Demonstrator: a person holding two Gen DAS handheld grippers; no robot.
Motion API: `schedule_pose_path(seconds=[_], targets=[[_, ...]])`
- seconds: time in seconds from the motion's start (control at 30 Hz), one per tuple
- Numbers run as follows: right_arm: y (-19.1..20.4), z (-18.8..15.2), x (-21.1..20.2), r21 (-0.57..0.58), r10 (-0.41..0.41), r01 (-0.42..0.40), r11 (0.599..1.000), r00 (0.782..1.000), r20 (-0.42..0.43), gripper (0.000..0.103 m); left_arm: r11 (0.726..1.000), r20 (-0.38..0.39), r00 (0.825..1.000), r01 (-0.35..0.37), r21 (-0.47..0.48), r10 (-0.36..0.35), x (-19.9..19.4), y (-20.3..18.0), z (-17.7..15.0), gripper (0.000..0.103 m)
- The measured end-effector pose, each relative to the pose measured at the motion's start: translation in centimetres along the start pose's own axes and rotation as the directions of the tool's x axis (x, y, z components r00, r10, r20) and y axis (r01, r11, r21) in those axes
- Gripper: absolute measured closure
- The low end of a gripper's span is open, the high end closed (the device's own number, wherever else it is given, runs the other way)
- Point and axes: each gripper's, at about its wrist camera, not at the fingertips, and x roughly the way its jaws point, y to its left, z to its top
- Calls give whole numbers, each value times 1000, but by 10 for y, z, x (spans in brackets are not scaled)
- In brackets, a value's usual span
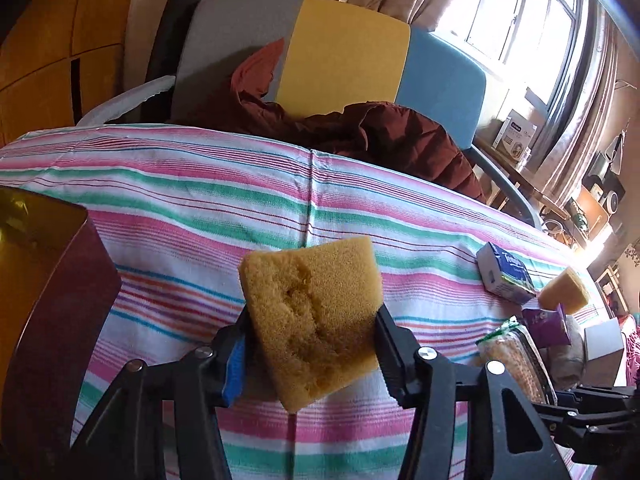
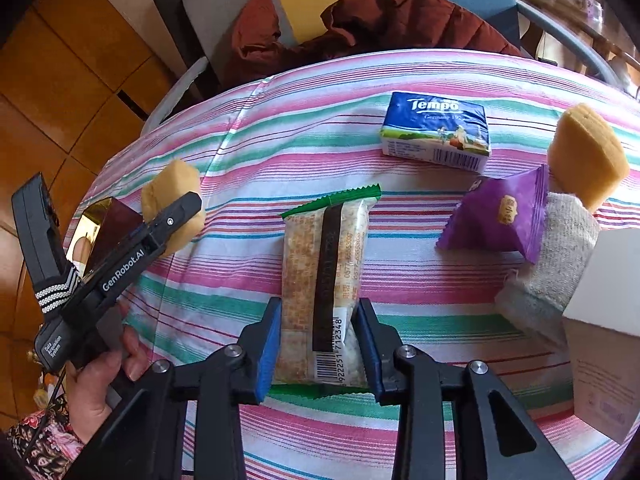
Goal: Organize objects
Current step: 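Carry the sponge into the gold tray and open the left gripper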
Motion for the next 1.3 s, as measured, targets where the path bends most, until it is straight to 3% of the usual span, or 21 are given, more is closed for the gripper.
schedule_pose_path(seconds=[0.4, 0.6, 0.87, 1.1, 1.3], targets=[[1, -3, 5, -16, 39, -39, 999, 999, -7, 66, 996, -55, 994, 90, -10, -90, -44, 5, -38, 48], [5, -7, 6, -40, 23, -23, 999, 1000, 2, 66, 985, -58, 987, 152, 85, -148, -81, -5, -61, 48], [8, -9, 5, -53, 15, -14, 998, 1000, 15, 66, 981, 11, 982, 188, 44, -189, -138, 30, -39, 48], [8, -9, 6, -68, 9, -8, 998, 1000, 21, 66, 991, 12, 995, 98, -95, -97, -149, 106, 2, 48], [6, -9, 6, -65, 15, -13, 998, 999, 29, 66, 987, -149, 989, -7, -159, -17, -117, 167, 27, 48]])
